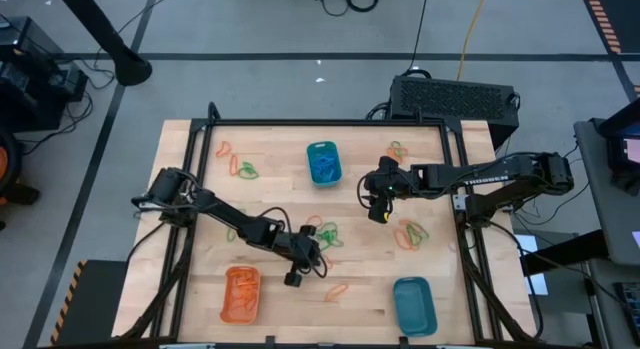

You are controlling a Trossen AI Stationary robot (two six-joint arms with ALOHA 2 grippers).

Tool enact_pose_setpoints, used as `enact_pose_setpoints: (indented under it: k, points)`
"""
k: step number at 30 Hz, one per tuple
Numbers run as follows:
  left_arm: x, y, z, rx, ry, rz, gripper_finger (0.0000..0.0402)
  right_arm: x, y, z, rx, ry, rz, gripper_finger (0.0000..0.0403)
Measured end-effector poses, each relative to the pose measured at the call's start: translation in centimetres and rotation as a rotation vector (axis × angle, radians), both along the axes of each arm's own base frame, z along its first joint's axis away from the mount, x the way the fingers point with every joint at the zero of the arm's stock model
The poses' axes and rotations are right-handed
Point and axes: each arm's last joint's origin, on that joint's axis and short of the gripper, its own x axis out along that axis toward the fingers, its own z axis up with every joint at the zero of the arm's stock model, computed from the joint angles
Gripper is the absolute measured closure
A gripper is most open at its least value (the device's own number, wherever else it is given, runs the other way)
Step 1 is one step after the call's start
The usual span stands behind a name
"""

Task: Sort rubber bands into baskets
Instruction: Put the orange rubber band into the orange bin

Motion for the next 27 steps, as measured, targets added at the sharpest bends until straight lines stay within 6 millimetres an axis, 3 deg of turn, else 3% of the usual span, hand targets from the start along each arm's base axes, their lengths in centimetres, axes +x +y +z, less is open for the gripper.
enact_pose_setpoints:
  k: [6, 12, 19, 27]
  points:
    - [-1.2, -0.9, 4.5, -0.039, -0.085, -0.054, 0.0398, 0.0, 0.0, 0.0, 0.000, 0.000, 0.000, 0.0230]
    - [-4.3, -2.0, 8.8, -0.198, 0.004, -0.074, 0.0399, 0.0, 0.0, 0.0, 0.000, 0.000, 0.000, 0.0230]
    - [-9.3, -2.9, 10.7, -0.384, 0.379, 0.071, 0.0400, 0.0, 0.0, 0.0, 0.000, -0.005, 0.000, 0.0230]
    - [-13.3, -4.6, 10.6, -0.406, 0.701, 0.237, 0.0400, 0.1, 0.0, 0.0, -0.001, -0.008, 0.000, 0.0230]
